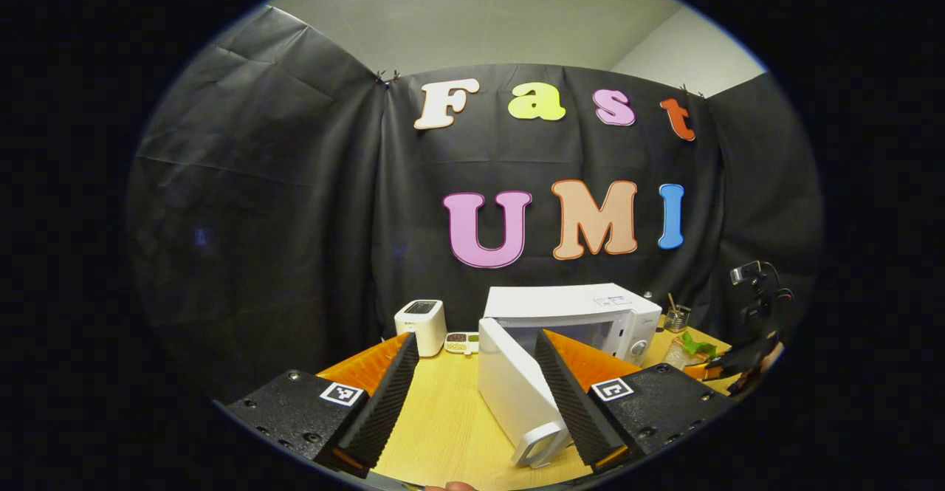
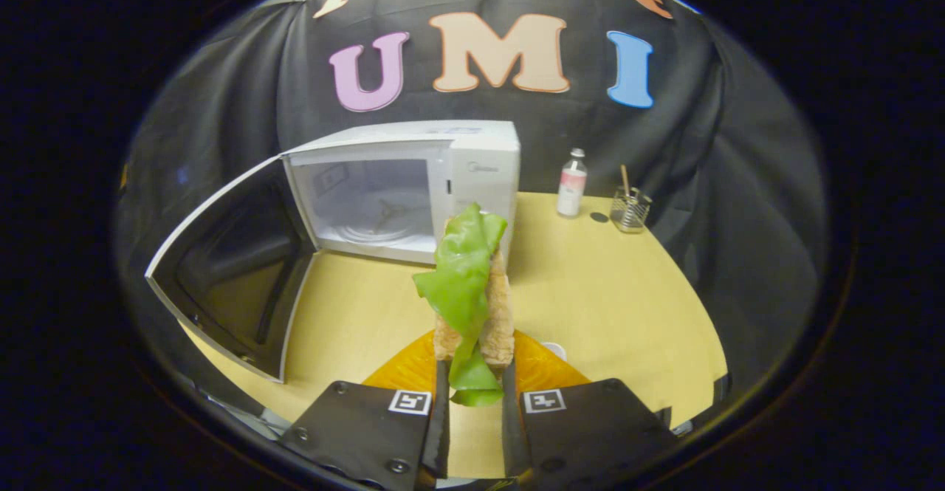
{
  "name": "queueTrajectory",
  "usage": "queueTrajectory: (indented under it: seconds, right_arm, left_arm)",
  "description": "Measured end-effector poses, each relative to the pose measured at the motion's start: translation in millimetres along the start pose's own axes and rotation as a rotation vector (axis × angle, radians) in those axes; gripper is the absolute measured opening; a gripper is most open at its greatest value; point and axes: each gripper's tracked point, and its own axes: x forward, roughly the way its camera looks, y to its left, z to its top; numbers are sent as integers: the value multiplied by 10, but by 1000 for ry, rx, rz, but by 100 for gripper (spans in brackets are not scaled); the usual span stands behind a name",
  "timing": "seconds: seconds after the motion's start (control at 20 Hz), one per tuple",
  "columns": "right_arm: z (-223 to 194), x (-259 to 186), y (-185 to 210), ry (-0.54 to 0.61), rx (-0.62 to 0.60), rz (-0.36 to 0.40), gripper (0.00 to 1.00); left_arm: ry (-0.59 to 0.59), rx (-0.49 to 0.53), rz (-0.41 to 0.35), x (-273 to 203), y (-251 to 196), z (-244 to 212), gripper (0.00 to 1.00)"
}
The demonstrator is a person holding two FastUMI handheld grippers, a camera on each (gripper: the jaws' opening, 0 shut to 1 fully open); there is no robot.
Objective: Open the microwave oven with the left hand, put the food in, and close the microwave oven.
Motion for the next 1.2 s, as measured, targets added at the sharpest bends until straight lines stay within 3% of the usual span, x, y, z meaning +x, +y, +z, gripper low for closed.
queueTrajectory:
  seconds: [0.1,0.35,0.6,0.65,0.7,0.8,0.85,1.0,1.05,1.2]
  right_arm:
    - [70,138,251,9,-4,41,27]
    - [254,536,840,32,113,124,31]
    - [377,967,1432,72,344,158,31]
    - [392,1061,1549,83,391,167,27]
    - [409,1146,1649,93,439,174,31]
    - [459,1314,1822,109,534,170,26]
    - [493,1396,1877,109,596,166,31]
    - [617,1657,1982,97,810,131,26]
    - [661,1715,1988,103,882,116,30]
    - [711,1942,2037,107,1051,93,31]
  left_arm:
    - [9,5,17,-12,79,-28,96]
    - [21,7,84,-85,362,-109,100]
    - [27,-8,120,-128,478,-146,100]
    - [29,-9,126,-138,498,-148,99]
    - [33,-6,131,-160,515,-158,99]
    - [40,-7,145,-185,553,-179,99]
    - [43,-12,154,-191,571,-205,99]
    - [51,-22,183,-232,645,-241,100]
    - [52,-23,192,-256,681,-248,99]
    - [59,-13,220,-302,778,-269,99]
